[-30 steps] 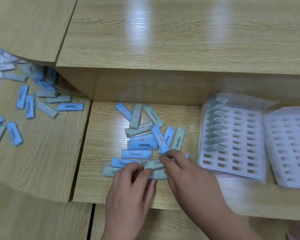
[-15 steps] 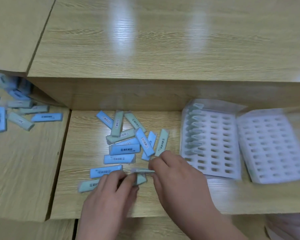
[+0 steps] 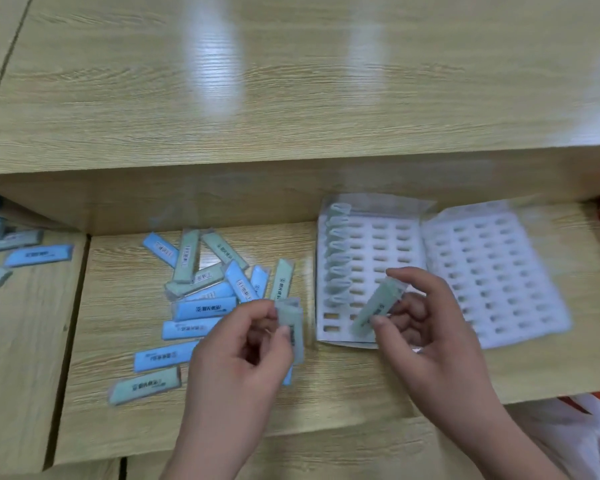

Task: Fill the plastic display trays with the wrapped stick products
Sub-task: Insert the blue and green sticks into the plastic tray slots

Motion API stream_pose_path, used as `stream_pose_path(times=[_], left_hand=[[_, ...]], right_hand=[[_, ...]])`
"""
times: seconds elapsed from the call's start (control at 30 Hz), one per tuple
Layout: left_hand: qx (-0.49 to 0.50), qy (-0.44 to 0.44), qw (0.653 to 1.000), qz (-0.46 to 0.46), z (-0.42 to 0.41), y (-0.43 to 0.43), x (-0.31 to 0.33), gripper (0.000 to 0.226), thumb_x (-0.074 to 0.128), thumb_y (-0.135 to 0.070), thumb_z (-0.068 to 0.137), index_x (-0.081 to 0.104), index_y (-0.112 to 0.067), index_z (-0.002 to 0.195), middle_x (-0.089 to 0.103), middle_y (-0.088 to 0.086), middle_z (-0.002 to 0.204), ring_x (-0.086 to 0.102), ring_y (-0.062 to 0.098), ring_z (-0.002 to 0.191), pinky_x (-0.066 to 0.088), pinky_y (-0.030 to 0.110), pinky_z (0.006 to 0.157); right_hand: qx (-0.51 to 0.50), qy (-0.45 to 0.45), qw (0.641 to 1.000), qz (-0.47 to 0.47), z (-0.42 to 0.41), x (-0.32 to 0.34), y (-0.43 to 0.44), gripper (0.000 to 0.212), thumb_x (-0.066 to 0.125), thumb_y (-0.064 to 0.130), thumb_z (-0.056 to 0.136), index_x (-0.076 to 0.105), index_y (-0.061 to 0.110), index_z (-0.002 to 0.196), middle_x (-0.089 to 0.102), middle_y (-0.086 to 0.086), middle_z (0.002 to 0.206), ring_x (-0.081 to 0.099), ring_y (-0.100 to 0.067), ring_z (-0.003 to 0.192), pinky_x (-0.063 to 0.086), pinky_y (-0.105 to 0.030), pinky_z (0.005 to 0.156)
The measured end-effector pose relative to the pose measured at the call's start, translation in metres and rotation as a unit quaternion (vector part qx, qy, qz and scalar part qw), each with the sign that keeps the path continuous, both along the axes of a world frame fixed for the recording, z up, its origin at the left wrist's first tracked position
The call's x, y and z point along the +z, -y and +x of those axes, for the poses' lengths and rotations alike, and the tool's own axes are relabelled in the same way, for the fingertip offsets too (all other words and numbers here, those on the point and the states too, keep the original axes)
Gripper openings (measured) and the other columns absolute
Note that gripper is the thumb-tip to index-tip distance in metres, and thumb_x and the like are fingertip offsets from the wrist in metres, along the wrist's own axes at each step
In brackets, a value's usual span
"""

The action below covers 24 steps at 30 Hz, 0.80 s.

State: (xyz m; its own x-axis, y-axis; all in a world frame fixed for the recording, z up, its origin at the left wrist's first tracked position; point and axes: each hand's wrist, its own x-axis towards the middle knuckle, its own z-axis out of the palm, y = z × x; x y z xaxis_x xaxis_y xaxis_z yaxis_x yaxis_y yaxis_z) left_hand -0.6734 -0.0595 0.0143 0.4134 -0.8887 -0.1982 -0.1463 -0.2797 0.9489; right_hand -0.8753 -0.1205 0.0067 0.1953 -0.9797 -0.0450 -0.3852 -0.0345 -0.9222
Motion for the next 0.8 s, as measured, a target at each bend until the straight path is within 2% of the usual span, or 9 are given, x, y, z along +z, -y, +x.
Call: stream_pose_path(times=[0.07,0.13,0.23,0.3,0.4,0.5,0.63,0.73,0.8], left_hand=[[-0.007,-0.017,1.000,-0.009,-0.008,0.009,0.006,0.021,0.075,-0.015,0.084,0.071,-0.035,0.088,0.062,0.005,0.072,0.056,0.006,0.060,0.048,0.016,0.057],[-0.023,-0.033,0.999,-0.012,-0.012,0.016,0.010,0.015,0.075,-0.018,0.085,0.073,-0.032,0.089,0.060,0.012,0.071,0.053,0.007,0.060,0.044,0.015,0.056],[-0.031,-0.076,0.997,0.000,-0.015,0.024,0.009,0.011,0.072,-0.019,0.086,0.076,-0.027,0.092,0.063,0.024,0.080,0.056,0.020,0.065,0.047,0.021,0.062],[-0.026,-0.079,0.997,0.006,-0.015,0.025,0.007,0.011,0.071,-0.020,0.086,0.077,-0.028,0.092,0.064,0.025,0.083,0.059,0.032,0.069,0.049,0.022,0.065],[-0.018,-0.059,0.998,0.005,-0.016,0.023,0.001,0.016,0.072,-0.020,0.087,0.077,-0.035,0.091,0.067,0.022,0.082,0.060,0.032,0.070,0.049,0.020,0.063],[-0.022,-0.055,0.998,-0.001,-0.017,0.018,-0.006,0.018,0.073,-0.020,0.087,0.077,-0.036,0.094,0.070,0.013,0.078,0.061,0.032,0.073,0.049,0.019,0.062],[-0.019,-0.029,0.999,-0.004,-0.019,0.013,-0.015,0.017,0.077,-0.024,0.084,0.076,-0.039,0.093,0.062,0.005,0.065,0.051,0.015,0.056,0.043,0.022,0.054],[-0.019,0.010,1.000,-0.013,-0.021,0.010,-0.020,0.020,0.075,-0.031,0.082,0.074,-0.047,0.093,0.064,0.004,0.069,0.056,0.020,0.060,0.046,0.026,0.055],[-0.024,0.029,0.999,-0.028,-0.021,0.008,-0.021,0.022,0.074,-0.033,0.082,0.073,-0.051,0.094,0.066,-0.004,0.072,0.057,0.013,0.061,0.047,0.023,0.057]], right_hand=[[-0.012,0.010,1.000,-0.011,0.001,-0.003,0.004,0.039,0.061,0.038,0.086,0.052,0.042,0.124,0.066,0.007,0.081,0.061,-0.013,0.063,0.049,-0.019,0.056],[-0.027,0.017,0.999,-0.022,0.003,-0.006,0.005,0.033,0.060,0.039,0.088,0.055,0.045,0.120,0.068,0.007,0.082,0.066,-0.014,0.066,0.052,-0.020,0.057],[-0.040,0.023,0.998,-0.050,0.008,-0.009,0.006,0.027,0.061,0.038,0.089,0.058,0.050,0.113,0.070,0.017,0.096,0.070,-0.006,0.081,0.051,-0.010,0.065],[-0.038,0.020,0.997,-0.063,0.012,-0.010,0.006,0.026,0.063,0.036,0.089,0.060,0.049,0.112,0.070,0.020,0.102,0.069,-0.002,0.088,0.050,-0.008,0.070],[-0.017,0.012,0.998,-0.054,0.013,-0.012,0.005,0.026,0.064,0.035,0.088,0.062,0.046,0.111,0.069,0.023,0.102,0.070,-0.002,0.089,0.052,-0.010,0.072],[-0.011,-0.001,0.996,-0.084,0.011,-0.012,0.005,0.025,0.065,0.032,0.088,0.064,0.040,0.112,0.068,0.023,0.105,0.069,-0.001,0.092,0.053,-0.011,0.074],[-0.001,-0.018,0.996,-0.091,0.009,-0.011,0.004,0.022,0.063,0.034,0.089,0.064,0.038,0.110,0.068,0.024,0.108,0.068,0.003,0.094,0.054,-0.012,0.076],[0.016,-0.056,0.992,-0.108,0.009,-0.010,0.007,0.024,0.061,0.036,0.090,0.062,0.037,0.115,0.066,0.025,0.110,0.067,0.006,0.093,0.055,-0.014,0.076],[0.030,-0.078,0.989,-0.122,0.009,-0.012,0.008,0.026,0.060,0.037,0.091,0.062,0.037,0.117,0.066,0.027,0.108,0.066,0.007,0.093,0.057,-0.018,0.074]])
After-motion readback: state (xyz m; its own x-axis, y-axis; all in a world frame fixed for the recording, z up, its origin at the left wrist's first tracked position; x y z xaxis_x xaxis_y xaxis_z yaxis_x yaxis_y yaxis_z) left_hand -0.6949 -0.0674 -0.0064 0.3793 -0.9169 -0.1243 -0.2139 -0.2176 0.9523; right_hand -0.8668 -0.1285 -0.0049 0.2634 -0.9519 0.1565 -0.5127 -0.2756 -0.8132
